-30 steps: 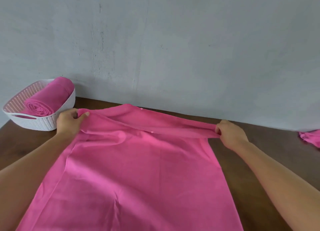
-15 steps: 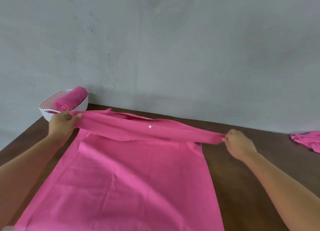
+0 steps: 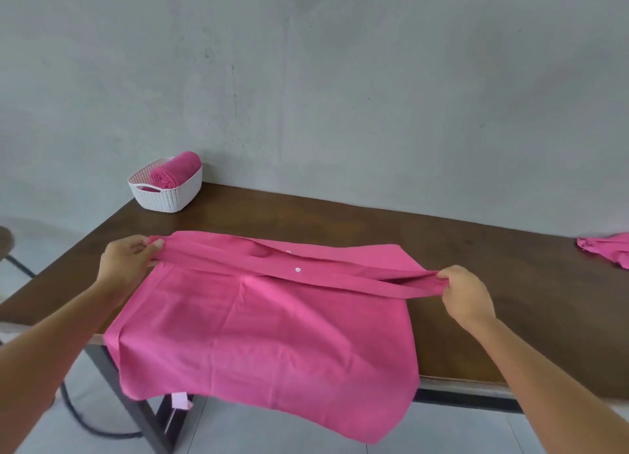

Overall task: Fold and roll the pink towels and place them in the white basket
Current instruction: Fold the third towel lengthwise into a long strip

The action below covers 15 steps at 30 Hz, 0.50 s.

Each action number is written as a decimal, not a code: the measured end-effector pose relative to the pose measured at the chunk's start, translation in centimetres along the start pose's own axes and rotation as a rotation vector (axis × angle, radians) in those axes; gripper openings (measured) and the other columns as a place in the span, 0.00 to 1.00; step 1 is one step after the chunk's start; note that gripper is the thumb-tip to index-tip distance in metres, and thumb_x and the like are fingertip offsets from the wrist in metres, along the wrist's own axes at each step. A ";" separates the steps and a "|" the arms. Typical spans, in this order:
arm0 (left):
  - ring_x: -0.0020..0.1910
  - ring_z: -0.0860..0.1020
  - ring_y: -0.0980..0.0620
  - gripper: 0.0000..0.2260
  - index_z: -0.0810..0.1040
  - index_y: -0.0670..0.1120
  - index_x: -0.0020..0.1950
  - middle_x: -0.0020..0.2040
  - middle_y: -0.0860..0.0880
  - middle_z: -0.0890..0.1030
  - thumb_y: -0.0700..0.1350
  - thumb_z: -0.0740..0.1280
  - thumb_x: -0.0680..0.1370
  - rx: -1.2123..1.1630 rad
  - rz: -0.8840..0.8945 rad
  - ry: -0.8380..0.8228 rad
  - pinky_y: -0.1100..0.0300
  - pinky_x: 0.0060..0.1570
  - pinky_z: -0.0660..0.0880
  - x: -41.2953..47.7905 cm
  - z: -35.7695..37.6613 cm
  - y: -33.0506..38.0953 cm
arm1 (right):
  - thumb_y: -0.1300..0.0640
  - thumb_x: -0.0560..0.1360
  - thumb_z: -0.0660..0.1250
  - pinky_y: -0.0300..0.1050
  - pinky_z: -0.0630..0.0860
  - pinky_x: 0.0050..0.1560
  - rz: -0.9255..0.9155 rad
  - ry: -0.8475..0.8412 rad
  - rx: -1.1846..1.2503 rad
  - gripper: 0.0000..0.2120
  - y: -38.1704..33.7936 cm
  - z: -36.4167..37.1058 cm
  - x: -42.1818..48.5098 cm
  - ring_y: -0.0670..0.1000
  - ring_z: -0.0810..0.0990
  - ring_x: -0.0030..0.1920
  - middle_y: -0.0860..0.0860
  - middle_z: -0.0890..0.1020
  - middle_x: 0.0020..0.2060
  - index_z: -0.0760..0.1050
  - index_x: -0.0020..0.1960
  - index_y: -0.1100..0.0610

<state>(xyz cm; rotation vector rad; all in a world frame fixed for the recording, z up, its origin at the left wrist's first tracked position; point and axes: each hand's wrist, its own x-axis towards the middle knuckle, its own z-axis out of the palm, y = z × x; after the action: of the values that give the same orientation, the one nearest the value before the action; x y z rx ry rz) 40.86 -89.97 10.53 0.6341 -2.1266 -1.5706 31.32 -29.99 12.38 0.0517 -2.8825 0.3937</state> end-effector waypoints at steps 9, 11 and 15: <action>0.40 0.83 0.48 0.10 0.82 0.37 0.49 0.47 0.40 0.85 0.44 0.67 0.82 0.039 0.018 0.062 0.57 0.46 0.80 -4.4 -2.1 -1.6 | 0.55 0.83 0.58 0.43 0.76 0.45 -0.014 -0.137 -0.186 0.16 1.8 1.0 -5.0 0.49 0.80 0.49 0.51 0.75 0.64 0.72 0.69 0.57; 0.41 0.83 0.46 0.10 0.82 0.36 0.50 0.47 0.39 0.85 0.44 0.68 0.82 0.024 0.009 0.045 0.51 0.51 0.80 -4.7 -2.6 -2.0 | 0.54 0.82 0.60 0.42 0.78 0.44 -0.003 -0.148 -0.245 0.16 1.8 1.1 -6.0 0.48 0.80 0.48 0.50 0.76 0.61 0.71 0.69 0.56; 0.44 0.84 0.42 0.08 0.83 0.40 0.47 0.46 0.42 0.85 0.45 0.70 0.81 0.036 -0.011 0.012 0.44 0.56 0.80 -4.6 -3.6 -2.8 | 0.48 0.83 0.60 0.40 0.75 0.41 0.011 -0.096 -0.338 0.13 0.9 1.4 -8.2 0.47 0.79 0.45 0.48 0.77 0.52 0.76 0.61 0.54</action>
<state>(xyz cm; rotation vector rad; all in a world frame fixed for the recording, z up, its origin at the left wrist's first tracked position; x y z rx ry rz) 46.98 -90.79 8.56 0.6667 -2.1505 -1.5332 38.90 -29.46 8.91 -0.0033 -3.0019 -0.0996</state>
